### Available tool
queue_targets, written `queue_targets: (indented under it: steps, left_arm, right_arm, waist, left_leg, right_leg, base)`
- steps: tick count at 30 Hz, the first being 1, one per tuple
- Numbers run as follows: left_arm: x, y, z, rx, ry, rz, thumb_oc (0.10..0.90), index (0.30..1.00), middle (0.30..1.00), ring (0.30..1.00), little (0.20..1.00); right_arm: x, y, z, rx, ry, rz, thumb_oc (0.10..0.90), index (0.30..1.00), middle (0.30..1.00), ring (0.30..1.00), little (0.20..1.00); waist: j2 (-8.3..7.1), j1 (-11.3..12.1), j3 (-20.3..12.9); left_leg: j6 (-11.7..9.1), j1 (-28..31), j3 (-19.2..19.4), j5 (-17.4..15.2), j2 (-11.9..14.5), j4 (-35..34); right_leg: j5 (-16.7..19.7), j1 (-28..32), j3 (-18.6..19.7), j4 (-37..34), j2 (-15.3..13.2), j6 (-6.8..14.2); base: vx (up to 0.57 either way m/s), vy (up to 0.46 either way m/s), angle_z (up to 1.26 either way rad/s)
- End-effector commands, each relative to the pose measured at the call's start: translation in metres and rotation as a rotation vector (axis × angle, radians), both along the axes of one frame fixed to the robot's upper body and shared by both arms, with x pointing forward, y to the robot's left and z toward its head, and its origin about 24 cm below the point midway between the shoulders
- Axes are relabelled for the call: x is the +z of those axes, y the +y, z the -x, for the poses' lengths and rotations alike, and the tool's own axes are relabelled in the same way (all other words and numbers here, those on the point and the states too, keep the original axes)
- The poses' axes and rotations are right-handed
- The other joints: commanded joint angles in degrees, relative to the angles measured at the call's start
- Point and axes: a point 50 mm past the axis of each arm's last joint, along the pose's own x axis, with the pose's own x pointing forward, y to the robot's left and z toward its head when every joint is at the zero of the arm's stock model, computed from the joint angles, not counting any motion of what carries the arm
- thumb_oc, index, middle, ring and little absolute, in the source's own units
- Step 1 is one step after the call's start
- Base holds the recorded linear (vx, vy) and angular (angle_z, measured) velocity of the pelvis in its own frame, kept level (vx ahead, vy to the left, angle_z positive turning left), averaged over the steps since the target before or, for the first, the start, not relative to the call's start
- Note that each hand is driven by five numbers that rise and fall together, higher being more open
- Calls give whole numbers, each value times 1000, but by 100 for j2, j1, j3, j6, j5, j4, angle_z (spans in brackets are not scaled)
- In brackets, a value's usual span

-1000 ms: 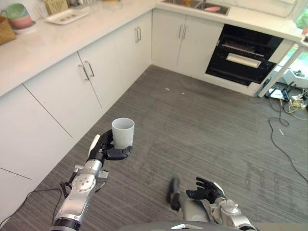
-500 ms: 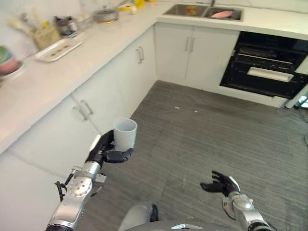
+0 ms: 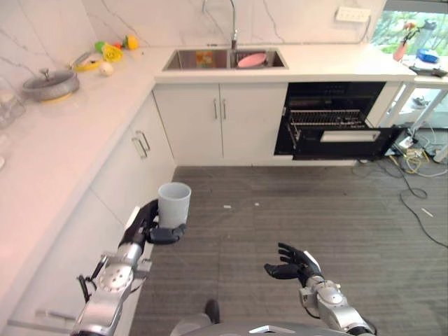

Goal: Place the dishes in the dishwasher.

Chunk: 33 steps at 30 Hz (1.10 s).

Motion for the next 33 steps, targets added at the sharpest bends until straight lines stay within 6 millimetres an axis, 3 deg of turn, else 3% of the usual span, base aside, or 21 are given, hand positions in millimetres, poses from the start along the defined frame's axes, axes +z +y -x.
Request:
queue_targets:
  steps: [1, 3, 4, 5, 8, 9, 13, 15, 18, 19, 20, 22, 23, 24, 25, 26, 27, 29, 30, 32, 33]
  left_arm:
    - [42, -6, -4, -75, -231, -50, 400, 300, 300, 300, 300]
    - [48, -19, -14, -106, -269, -4, 400, 300, 300, 300, 300]
    - [53, -24, -18, -125, -297, 6, 400, 300, 300, 300, 300]
    - [56, -26, -20, -129, -311, 11, 400, 300, 300, 300, 300]
    - [57, -28, -22, -129, -321, 25, 400, 300, 300, 300, 300]
    - [59, -29, -25, -118, -334, 40, 400, 300, 300, 300, 300]
    - [52, -30, -22, -112, -314, 74, 400, 300, 300, 300, 300]
    - [45, -35, -19, -112, -295, 106, 400, 300, 300, 300, 300]
    - [40, -37, -18, -94, -282, 140, 400, 300, 300, 300, 300]
    - [39, -37, -18, -81, -282, 151, 400, 300, 300, 300, 300]
    - [40, -35, -18, -77, -288, 162, 400, 300, 300, 300, 300]
    - [42, -33, -19, -71, -295, 161, 400, 300, 300, 300, 300]
    - [44, -35, -21, -75, -303, 158, 400, 300, 300, 300, 300]
    - [43, -36, -21, -70, -301, 165, 400, 300, 300, 300, 300]
    - [43, -36, -21, -69, -301, 165, 400, 300, 300, 300, 300]
    - [42, -34, -17, -52, -303, 170, 400, 300, 300, 300, 300]
    - [42, -33, -17, -51, -303, 169, 400, 300, 300, 300, 300]
    - [41, -30, -9, -44, -305, 142, 400, 300, 300, 300, 300]
    - [37, -31, -8, -54, -293, 132, 400, 300, 300, 300, 300]
    - [33, -30, -7, -46, -278, 131, 400, 300, 300, 300, 300]
    - [34, -31, -11, -48, -277, 130, 400, 300, 300, 300, 300]
  right_arm:
    - [36, -23, -39, 3, -203, 59, 800, 900, 900, 900, 900]
    - [44, -24, -41, -8, -251, 52, 800, 900, 900, 900, 900]
    - [47, -26, -43, -19, -266, 50, 800, 900, 900, 900, 900]
    - [49, -25, -44, -14, -273, 51, 800, 900, 900, 900, 900]
    - [51, -22, -47, -5, -284, 51, 800, 900, 900, 900, 900]
    - [55, -17, -52, 23, -303, 55, 800, 900, 900, 900, 900]
    - [65, -16, -55, 32, -360, 62, 800, 900, 900, 900, 900]
    - [75, -22, -57, 17, -408, 66, 800, 900, 900, 900, 900]
    - [81, -23, -58, 31, -430, 71, 800, 900, 900, 900, 900]
    - [86, -23, -61, 39, -450, 76, 800, 900, 900, 900, 900]
    - [100, -23, -66, 48, -513, 78, 800, 900, 900, 900, 900]
    - [112, -28, -70, 41, -559, 92, 800, 900, 900, 900, 900]
    - [117, -31, -72, 43, -579, 115, 800, 900, 900, 900, 900]
    - [118, -30, -73, 53, -578, 135, 800, 900, 900, 900, 900]
    - [118, -30, -73, 53, -578, 135, 800, 900, 900, 900, 900]
    - [119, -23, -77, 79, -584, 133, 800, 900, 900, 900, 900]
    - [119, -23, -77, 79, -584, 133, 800, 900, 900, 900, 900]
    - [120, -15, -82, 134, -595, 145, 800, 900, 900, 900, 900]
    - [119, -13, -81, 151, -597, 164, 800, 900, 900, 900, 900]
    - [115, -13, -77, 175, -581, 173, 800, 900, 900, 900, 900]
    - [114, -15, -74, 175, -583, 199, 800, 900, 900, 900, 900]
  waist:
    - [231, 79, -365]
    - [214, -192, -320]
    - [165, -258, -327]
    - [152, -278, -340]
    - [118, -289, -363]
    - [56, -260, -365]
    - [23, -294, -493]
    - [142, -373, -614]
    - [261, -377, -604]
    - [295, -360, -597]
    - [276, -304, -475]
    - [94, -245, -306]
    - [23, -238, -249]
    - [35, -137, -169]
    - [39, -119, -167]
    - [77, 50, -182]
    - [47, 62, -188]
    - [162, 322, -223]
    - [192, 299, -256]
    - [265, 206, -323]
    - [225, 139, -440]
  left_leg:
    - [-313, 151, -118, -232, 398, -379]
    - [-284, 502, 23, -540, 235, -379]
    - [-339, 696, 48, -715, 174, -379]
    - [-394, 839, 119, -859, 159, -379]
    - [-461, 951, 199, -985, 168, -379]
    - [-561, 1203, 266, -1259, 167, -379]
    - [-539, 1556, 262, -1647, 73, -379]
    - [-518, 1588, 143, -1928, 110, 293]
    - [-809, 1411, 78, -1696, 205, 1182]
    - [-1063, 1194, 29, -1291, 303, 1895]
    - [-1512, 578, -136, -435, 326, 3566]
    - [-1663, -45, 10, -81, 196, 4839]
    - [-1576, -325, 145, -163, 353, 5160]
    - [-1334, -704, 177, -496, 384, 5048]
    - [-1332, -692, 196, -505, 392, 5043]
    - [-1098, -956, -138, -762, 58, 3853]
    - [-1083, -934, -109, -716, 26, 3781]
    - [-912, -786, -709, -784, -60, 1450]
    - [-814, -421, -703, -962, -17, 1083]
    - [-724, -116, -615, -881, 105, 567]
    - [-648, 88, -800, -893, -27, 255]
  right_leg:
    - [285, 409, -623, -1816, 460, 41]
    - [-356, 51, -1356, -2782, 613, -103]
    - [-427, -11, -1613, -4044, 819, -135]
    - [-383, -65, -1827, -4847, 932, -151]
    - [-214, -105, -1984, -5596, 1063, -127]
    - [17, -337, -2309, -6486, 1232, 52]
    - [12, -398, -2367, -6824, 1363, -8]
    - [78, -158, -2389, -6810, 1449, -153]
    - [-64, 101, -2334, -6804, 1649, -322]
    - [-163, 290, -2272, -6808, 1786, -446]
    - [-314, 622, -2136, -6823, 1919, -660]
    - [-348, 899, -2080, -6842, 1789, -815]
    - [-449, 1002, -2038, -6842, 1810, -857]
    - [-572, 1144, -1828, -6842, 1865, -882]
    - [-574, 1145, -1808, -6842, 1869, -882]
    - [-666, 1183, -1526, -6842, 1887, -768]
    - [-652, 1169, -1509, -6842, 1848, -759]
    - [-721, 1306, -1163, -6842, 1942, -638]
    - [-730, 1374, -1128, -6842, 1996, -607]
    - [-797, 1348, -1097, -6842, 2088, -590]
    - [-715, 1345, -1017, -6842, 1998, -513]
  base:
    - [378, 140, 32]
    - [531, 64, 13]
    - [512, -97, -20]
    - [375, -100, -18]
    - [276, -92, -25]
    - [411, -101, -30]
    - [542, -136, -47]
    - [721, -223, -17]
    - [343, -168, 7]
    - [598, -386, -14]
    - [580, -375, -11]
    - [366, -249, -23]
    - [369, -148, -54]
    - [324, -104, -45]
    - [441, 92, -38]
    - [235, 113, -55]
    - [394, 193, -129]
    - [316, 79, -163]
    - [274, 14, -137]
    - [201, 82, -82]
    - [161, 127, -36]
